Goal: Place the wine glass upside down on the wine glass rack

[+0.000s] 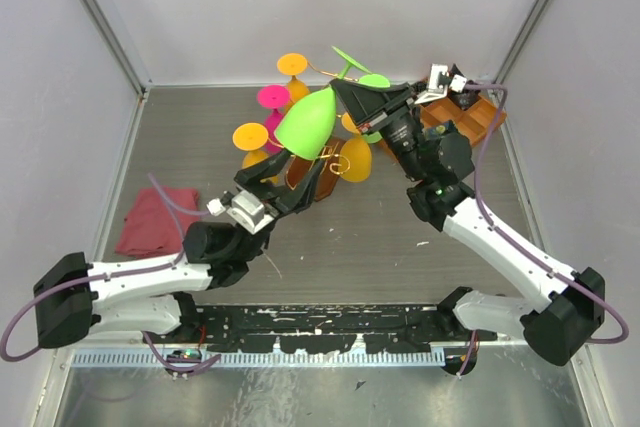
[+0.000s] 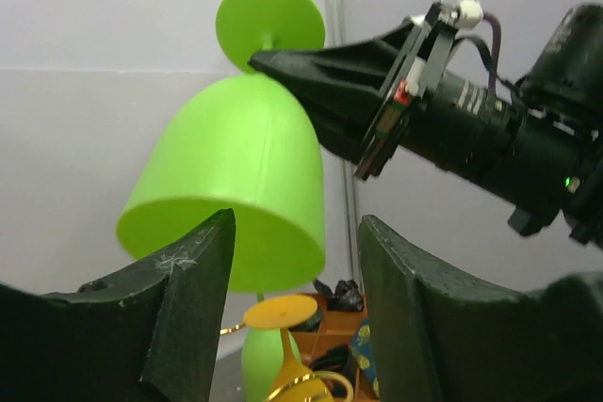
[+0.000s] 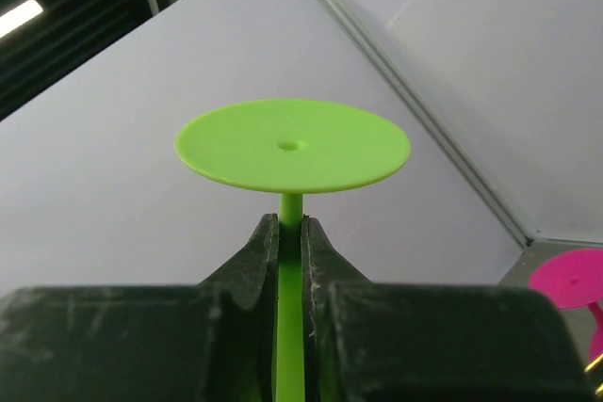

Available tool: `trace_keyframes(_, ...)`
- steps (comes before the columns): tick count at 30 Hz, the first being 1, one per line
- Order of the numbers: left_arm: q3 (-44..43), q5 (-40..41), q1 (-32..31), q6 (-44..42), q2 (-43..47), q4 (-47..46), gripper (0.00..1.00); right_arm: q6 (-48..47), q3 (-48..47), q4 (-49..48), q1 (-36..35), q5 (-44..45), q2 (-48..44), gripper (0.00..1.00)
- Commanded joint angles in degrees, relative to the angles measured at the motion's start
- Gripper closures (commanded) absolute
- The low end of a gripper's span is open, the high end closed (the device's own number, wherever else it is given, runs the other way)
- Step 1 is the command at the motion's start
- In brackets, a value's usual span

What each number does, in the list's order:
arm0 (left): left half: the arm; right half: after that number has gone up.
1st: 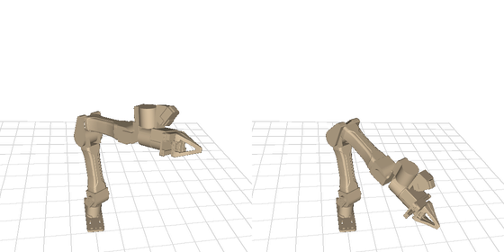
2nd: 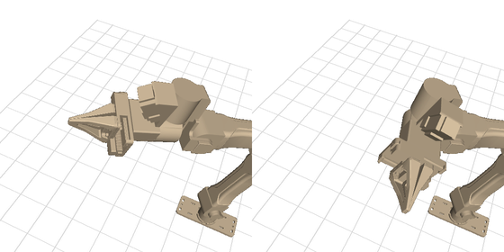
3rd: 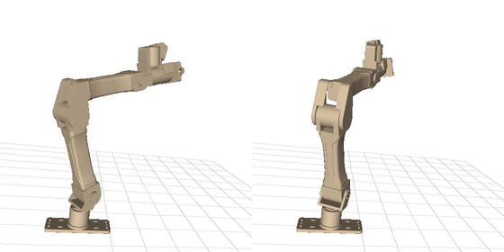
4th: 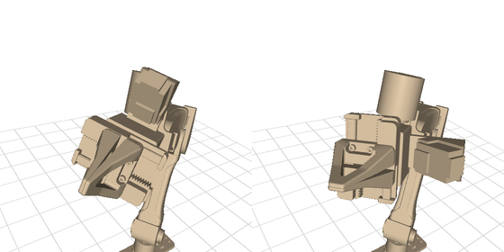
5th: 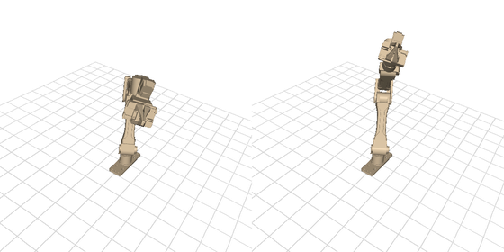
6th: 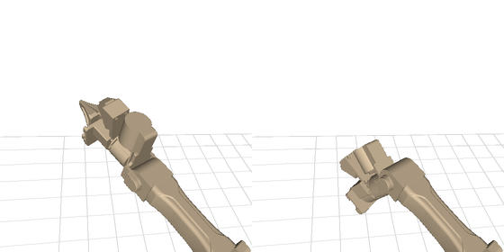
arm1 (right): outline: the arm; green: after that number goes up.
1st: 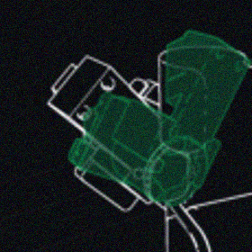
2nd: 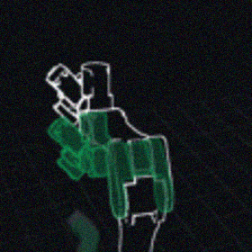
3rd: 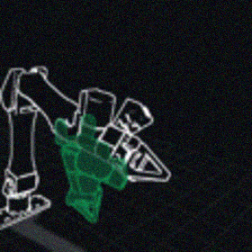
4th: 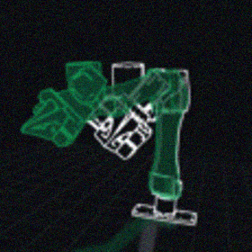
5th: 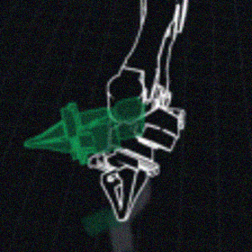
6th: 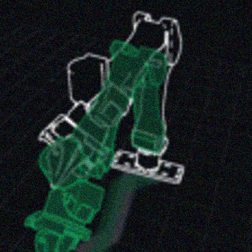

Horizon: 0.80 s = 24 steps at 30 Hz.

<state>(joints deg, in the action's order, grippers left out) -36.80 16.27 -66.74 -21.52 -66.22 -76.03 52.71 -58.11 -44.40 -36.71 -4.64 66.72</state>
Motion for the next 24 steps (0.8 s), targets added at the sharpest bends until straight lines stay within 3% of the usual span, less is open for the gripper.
trace_keyframes(1,5.7,-0.8,0.0,0.2,4.7,3.3,0.36,-11.8,-5.7,7.2,-0.2,5.2,-4.1,0.99)
trace_keyframes(3,7.3,-2.2,0.0,0.0,7.2,8.1,0.34,-16.4,-7.9,12.7,-0.3,7.0,-5.0,0.99)
trace_keyframes(6,5.5,-1.2,0.3,0.4,11.4,24.4,0.32,-23.8,-11.3,23.7,-0.3,9.7,-6.6,0.99)
trace_keyframes(9,1.4,-1.8,4.5,5.7,12.7,35.9,0.30,-30.7,-13.5,34.0,-0.3,12.8,-8.2,0.99)
trace_keyframes(20,-18.9,-21.9,26.2,22.8,4.6,54.0,0.30,-43.2,-14.8,57.4,-0.3,16.6,-14.3,0.99)
trace_keyframes(24,-24.0,-29.1,38.9,34.5,2.1,56.6,0.31,-46.0,-8.1,55.7,-0.3,13.3,-19.5,0.99)
